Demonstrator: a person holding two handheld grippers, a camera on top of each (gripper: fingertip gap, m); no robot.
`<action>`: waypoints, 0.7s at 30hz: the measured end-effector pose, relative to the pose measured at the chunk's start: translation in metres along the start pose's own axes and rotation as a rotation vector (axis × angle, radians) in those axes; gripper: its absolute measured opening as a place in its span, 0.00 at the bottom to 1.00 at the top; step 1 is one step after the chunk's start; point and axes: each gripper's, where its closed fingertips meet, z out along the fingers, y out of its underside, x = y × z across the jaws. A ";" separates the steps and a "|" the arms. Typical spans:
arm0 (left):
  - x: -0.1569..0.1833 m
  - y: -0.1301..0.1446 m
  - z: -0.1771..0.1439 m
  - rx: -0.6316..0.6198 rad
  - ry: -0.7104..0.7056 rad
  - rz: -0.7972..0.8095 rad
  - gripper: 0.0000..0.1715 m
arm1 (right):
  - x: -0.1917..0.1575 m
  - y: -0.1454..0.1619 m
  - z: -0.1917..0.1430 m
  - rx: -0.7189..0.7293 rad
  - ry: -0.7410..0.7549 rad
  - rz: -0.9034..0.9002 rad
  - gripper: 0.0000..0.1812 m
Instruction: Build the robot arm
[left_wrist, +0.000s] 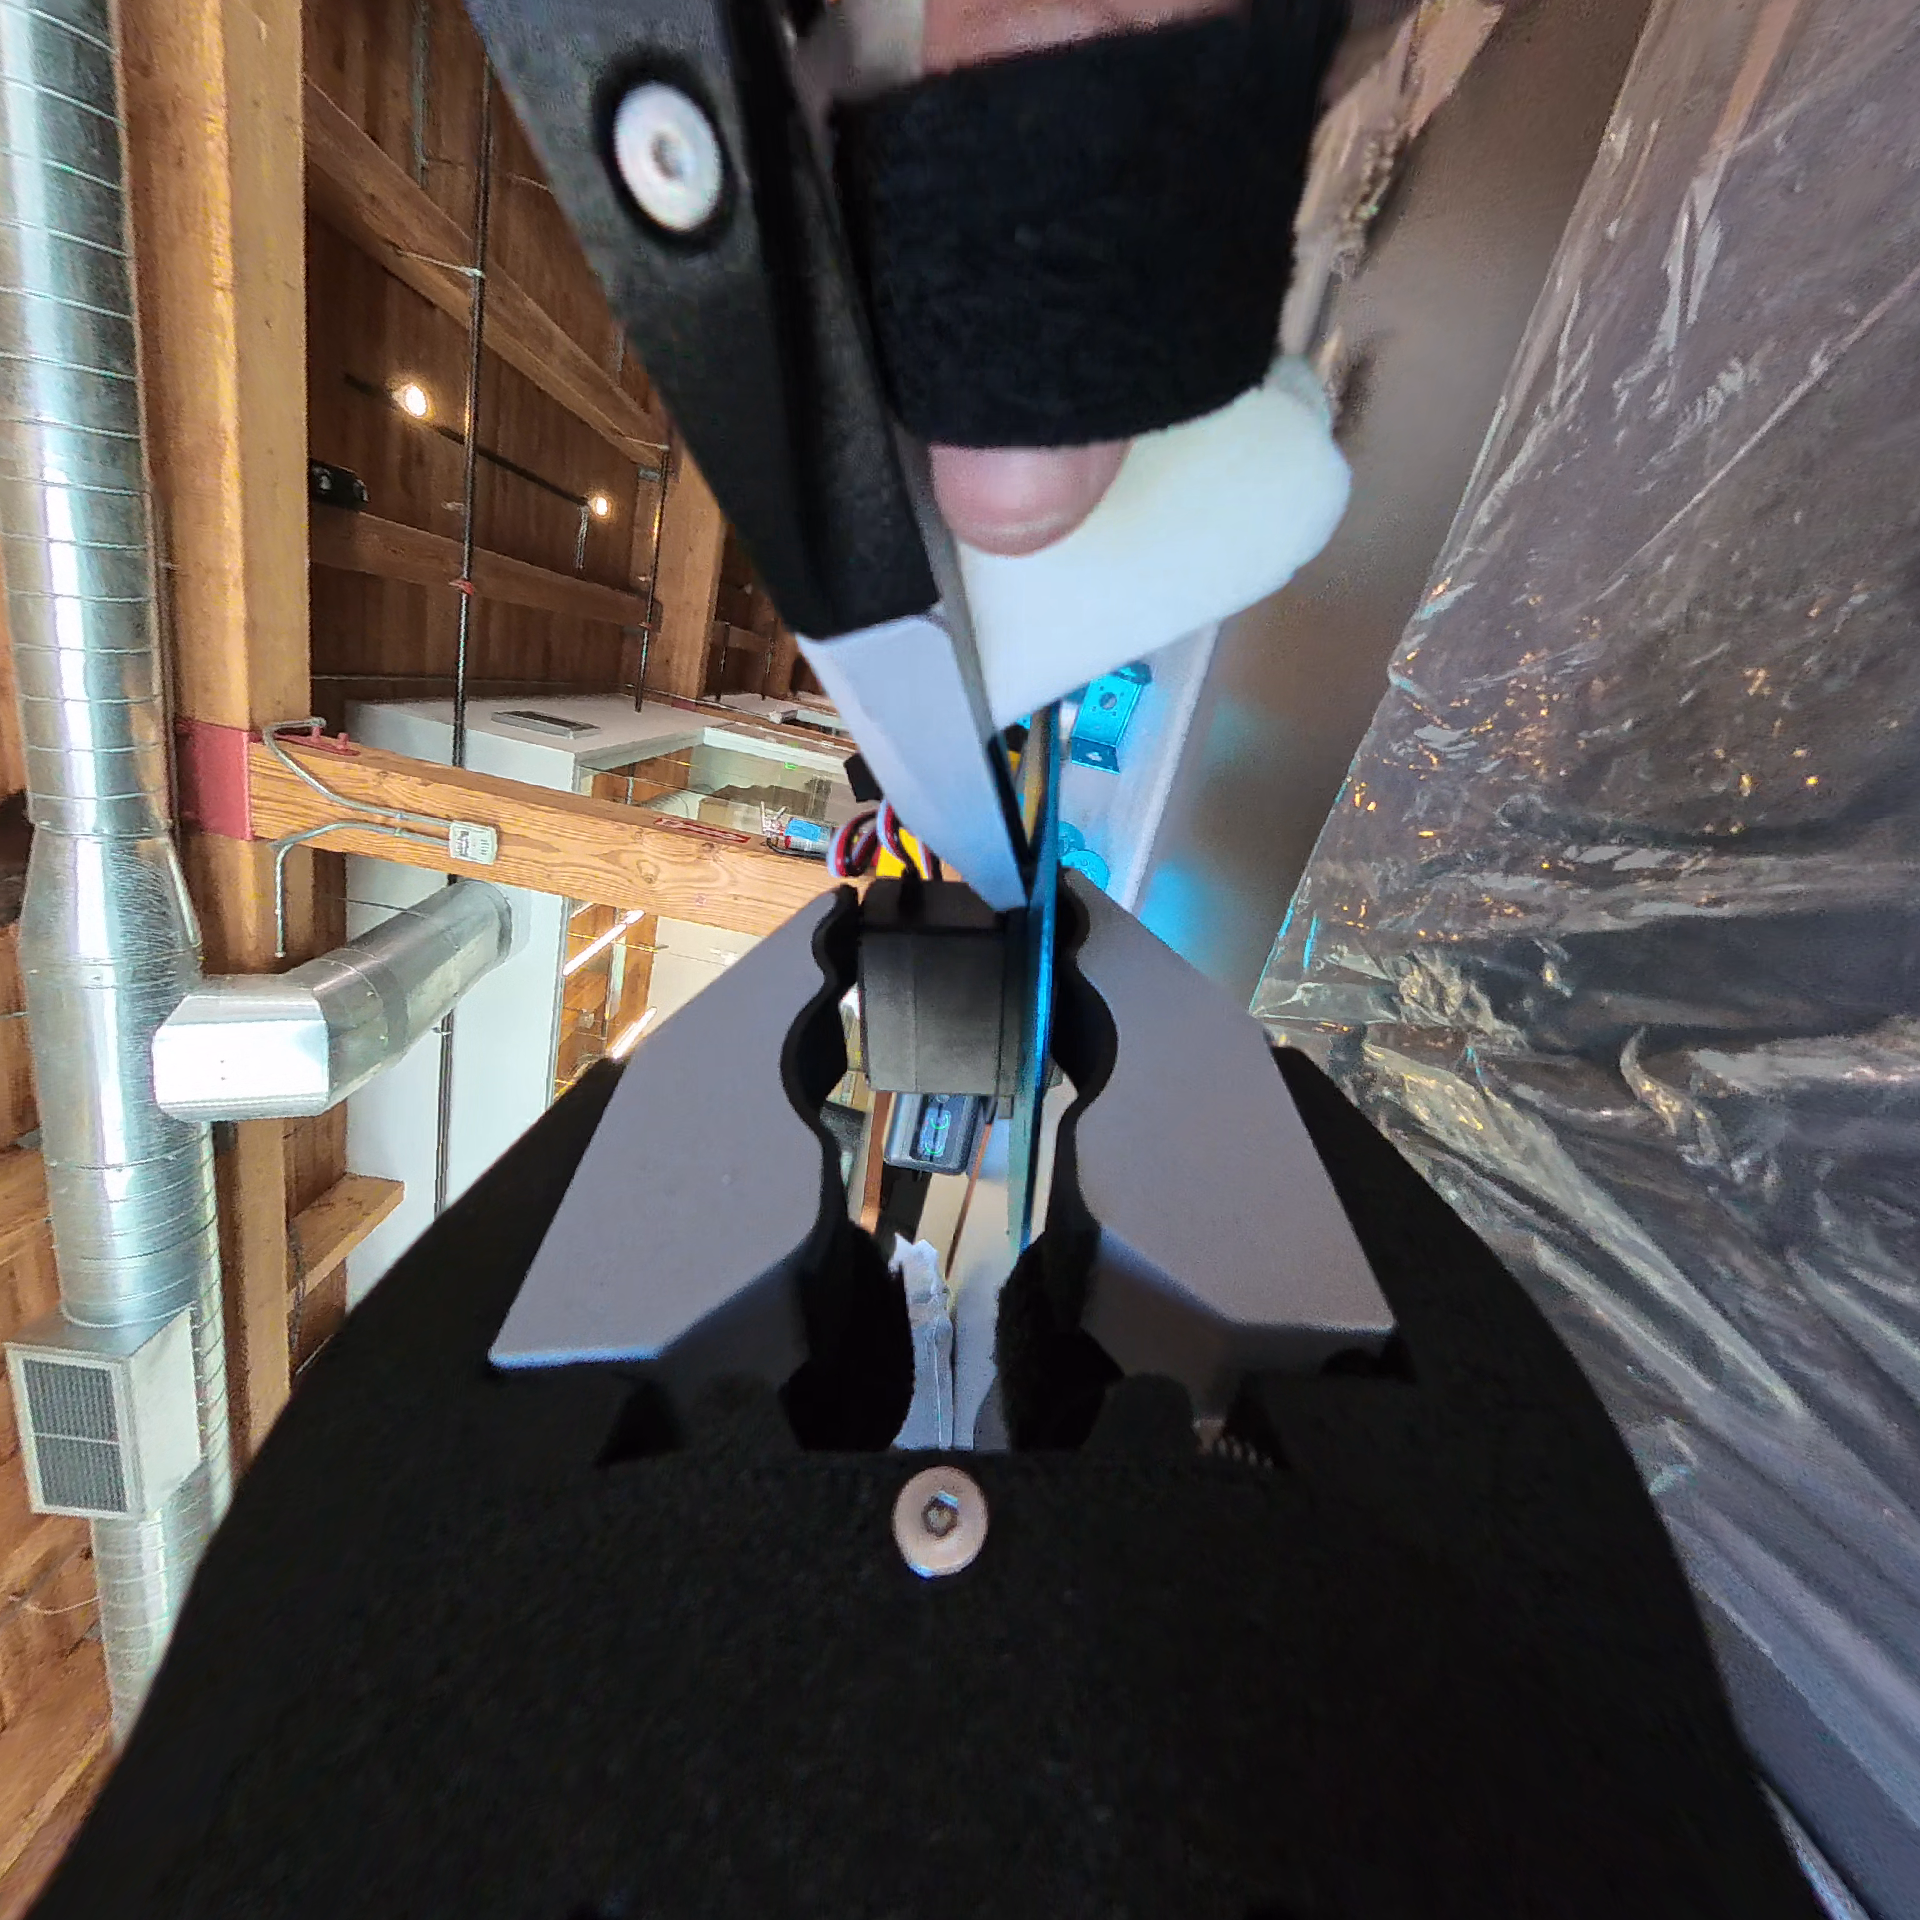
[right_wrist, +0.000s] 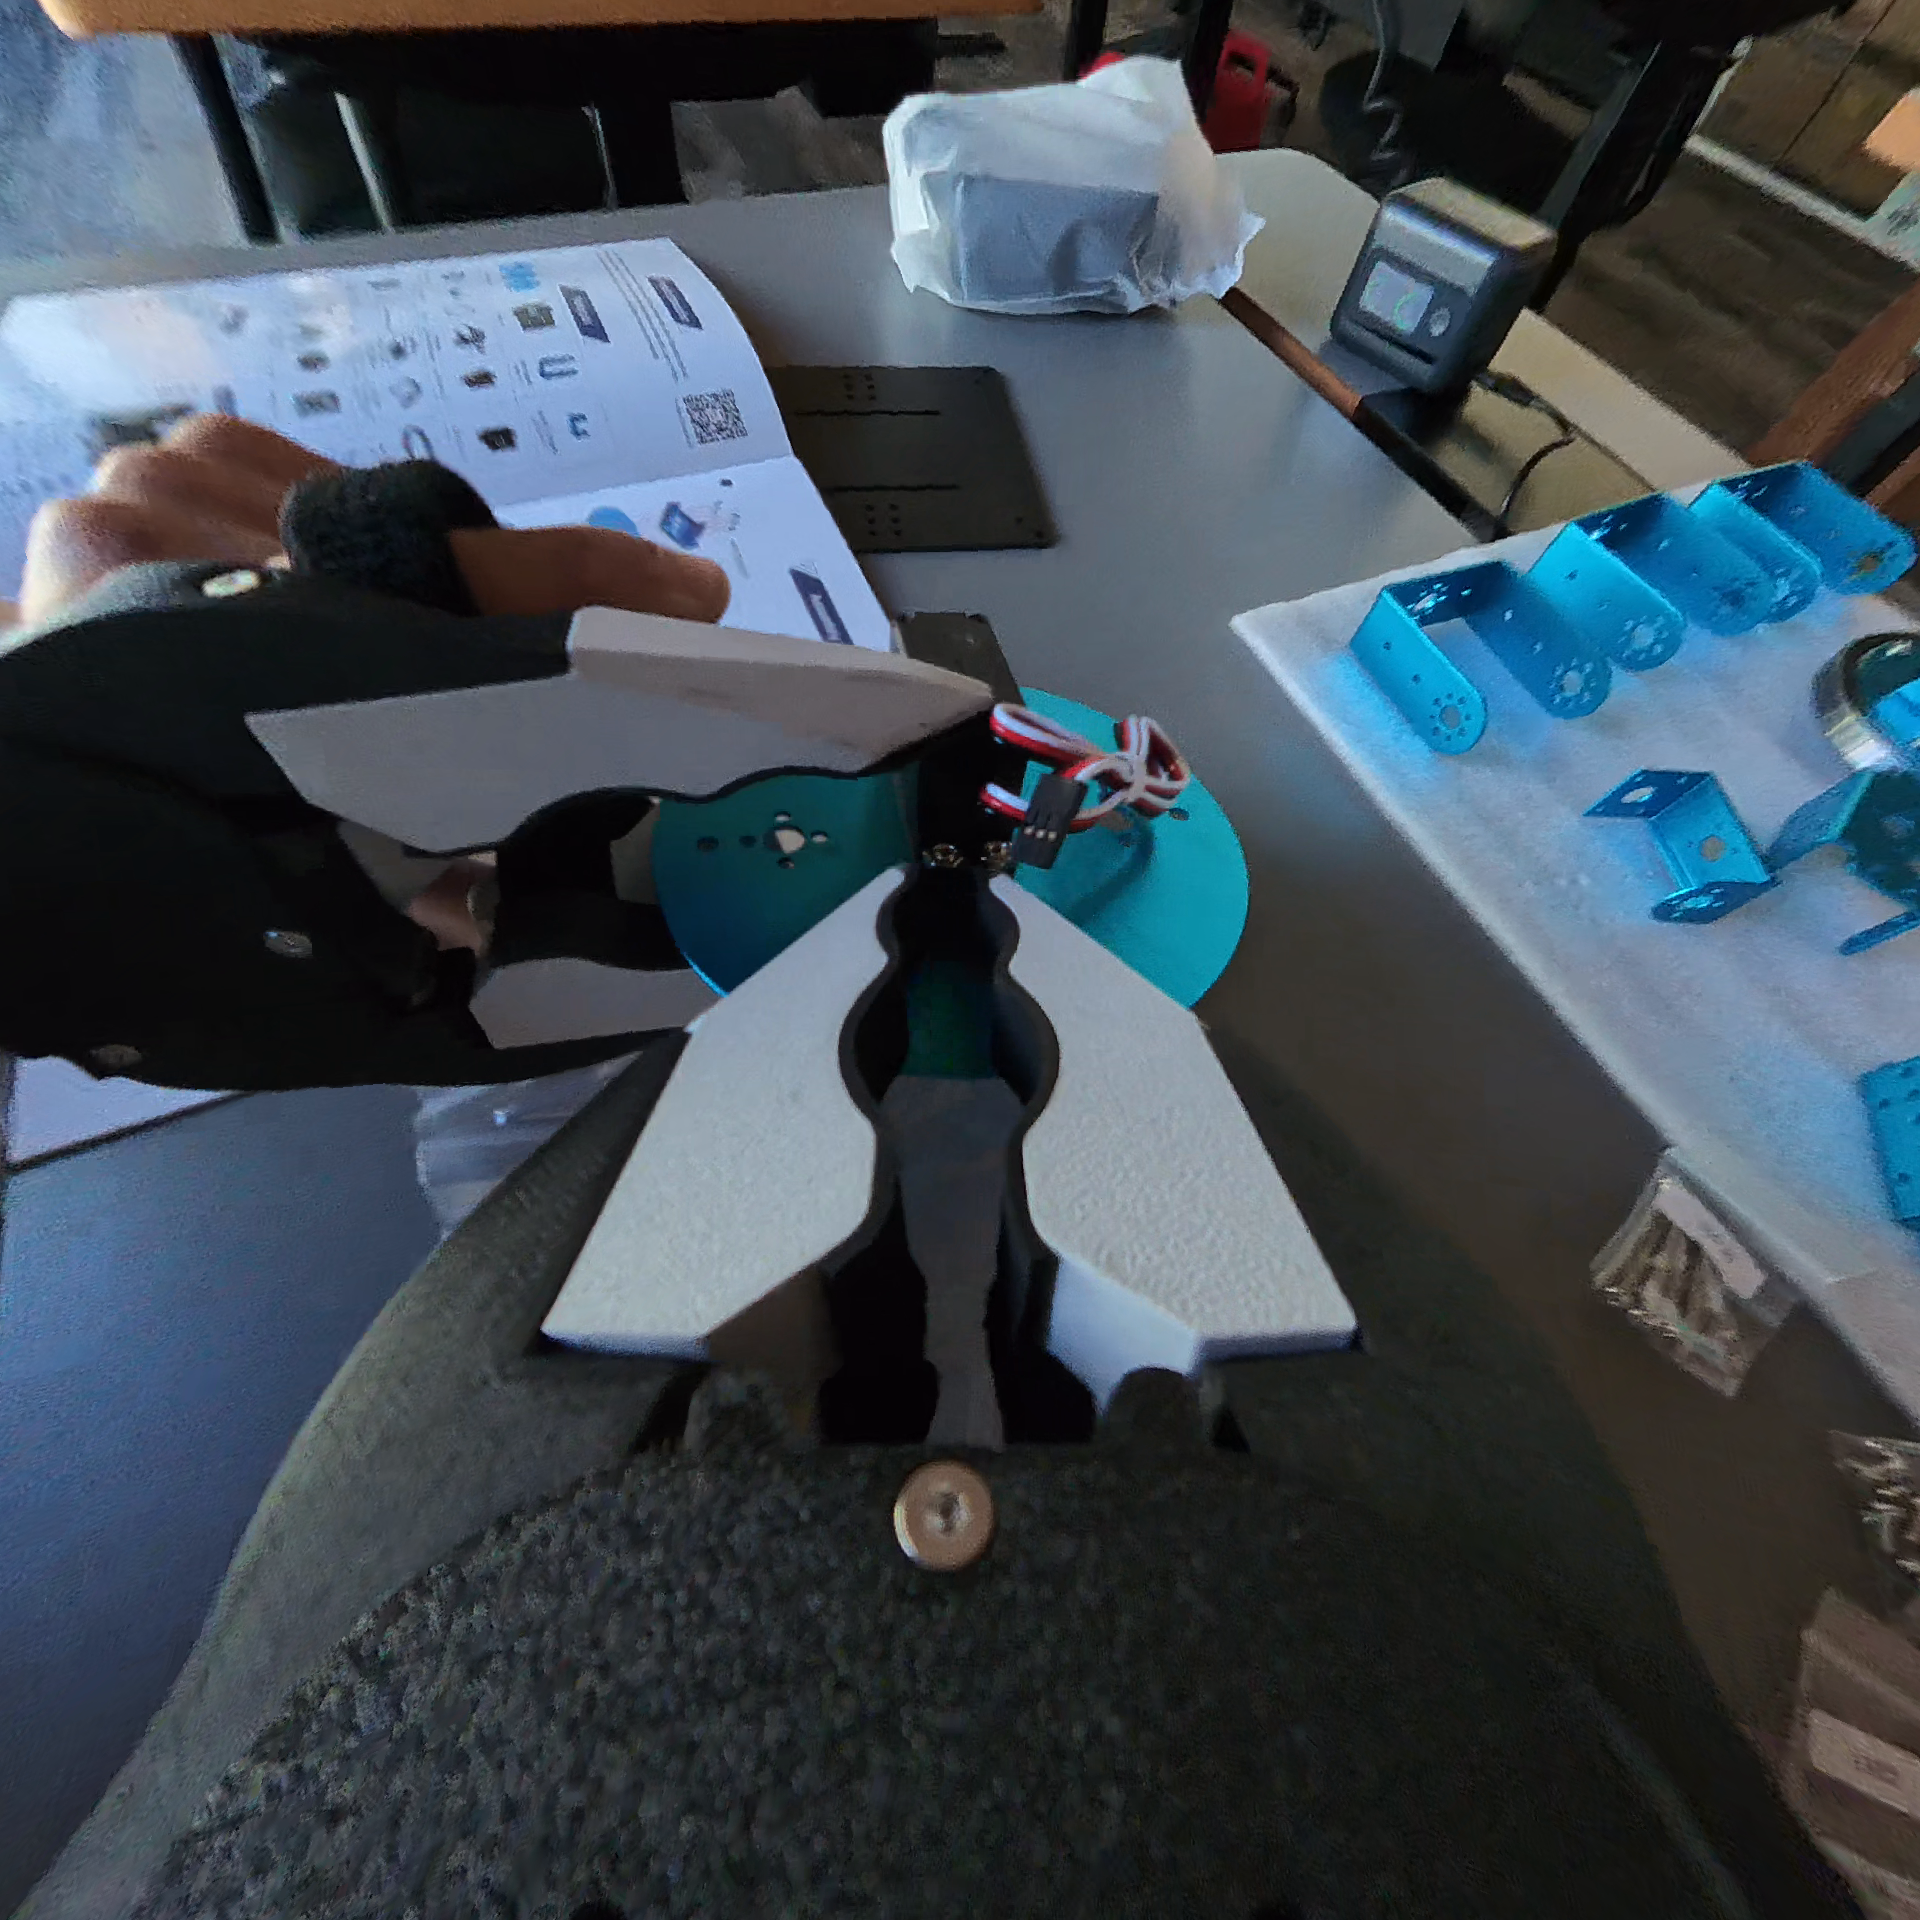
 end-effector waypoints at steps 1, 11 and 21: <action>-0.001 0.000 0.000 0.000 0.001 -0.006 0.20 | 0.000 -0.001 -0.001 0.005 -0.020 0.025 0.07; -0.004 0.001 -0.003 0.010 -0.014 -0.005 0.20 | -0.003 -0.006 0.000 0.070 -0.030 -0.012 0.10; -0.029 0.010 -0.003 0.094 0.057 -0.374 0.21 | 0.023 -0.050 -0.048 0.290 -0.058 -0.031 0.11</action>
